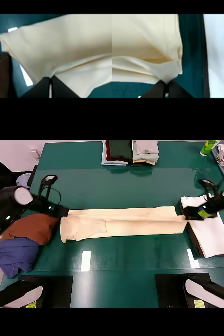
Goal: Fold the shirts.
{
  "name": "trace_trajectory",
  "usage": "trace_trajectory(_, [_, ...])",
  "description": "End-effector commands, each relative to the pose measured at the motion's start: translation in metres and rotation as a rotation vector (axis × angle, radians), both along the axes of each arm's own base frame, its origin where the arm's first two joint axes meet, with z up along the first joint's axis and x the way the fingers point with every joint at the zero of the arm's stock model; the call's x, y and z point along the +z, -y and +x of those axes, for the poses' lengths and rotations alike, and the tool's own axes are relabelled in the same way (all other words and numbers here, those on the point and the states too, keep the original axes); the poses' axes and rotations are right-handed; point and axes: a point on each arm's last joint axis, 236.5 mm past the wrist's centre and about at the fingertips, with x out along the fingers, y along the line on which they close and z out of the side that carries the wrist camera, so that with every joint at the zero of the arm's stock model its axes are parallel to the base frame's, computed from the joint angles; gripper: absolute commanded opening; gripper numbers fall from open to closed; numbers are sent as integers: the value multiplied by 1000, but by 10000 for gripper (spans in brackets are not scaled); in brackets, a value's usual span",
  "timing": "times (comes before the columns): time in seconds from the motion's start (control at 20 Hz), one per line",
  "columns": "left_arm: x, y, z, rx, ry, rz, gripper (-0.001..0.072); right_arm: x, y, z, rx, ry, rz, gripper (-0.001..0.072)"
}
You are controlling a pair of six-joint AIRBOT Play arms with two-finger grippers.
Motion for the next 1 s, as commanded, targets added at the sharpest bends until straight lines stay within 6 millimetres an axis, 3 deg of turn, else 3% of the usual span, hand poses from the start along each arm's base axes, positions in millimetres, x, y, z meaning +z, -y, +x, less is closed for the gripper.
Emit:
trace_trajectory(0.0, [-21,-1,41,3,41,26,27,-24,-11,52,-4,-13,36,15])
trace_trajectory(0.2, [-25,0,51,23,65,16,30,-34,-23,88,-5,-10,105,18])
trace_trajectory(0.25, [-26,0,51,42,59,8,203,-34,-25,95,-5,1,114,40])
trace_trajectory(0.3, [-25,1,51,66,54,-5,472,-30,-29,103,9,24,130,215])
trace_trajectory(0.35, [-25,1,50,89,48,-15,555,-23,-30,110,20,54,141,318])
trace_trajectory(0.45, [-25,1,44,85,17,-14,540,-6,-25,114,50,84,136,406])
trace_trajectory(0.55, [-29,3,30,76,-49,-17,539,1,-12,102,44,87,124,465])
trace_trajectory(0.6, [-31,5,23,72,-79,-20,482,-3,-5,92,30,73,125,499])
trace_trajectory(0.65, [-32,5,19,67,-95,-20,228,-10,2,80,8,50,130,546])
trace_trajectory(0.7, [-31,8,19,56,-95,-28,25,-20,9,68,-16,19,137,586])
trace_trajectory(0.85, [-25,27,22,62,-87,-119,28,-55,13,38,-60,-75,169,584])
trace_trajectory(0.95, [-21,38,25,69,-78,-168,27,-75,8,29,-63,-96,171,573])
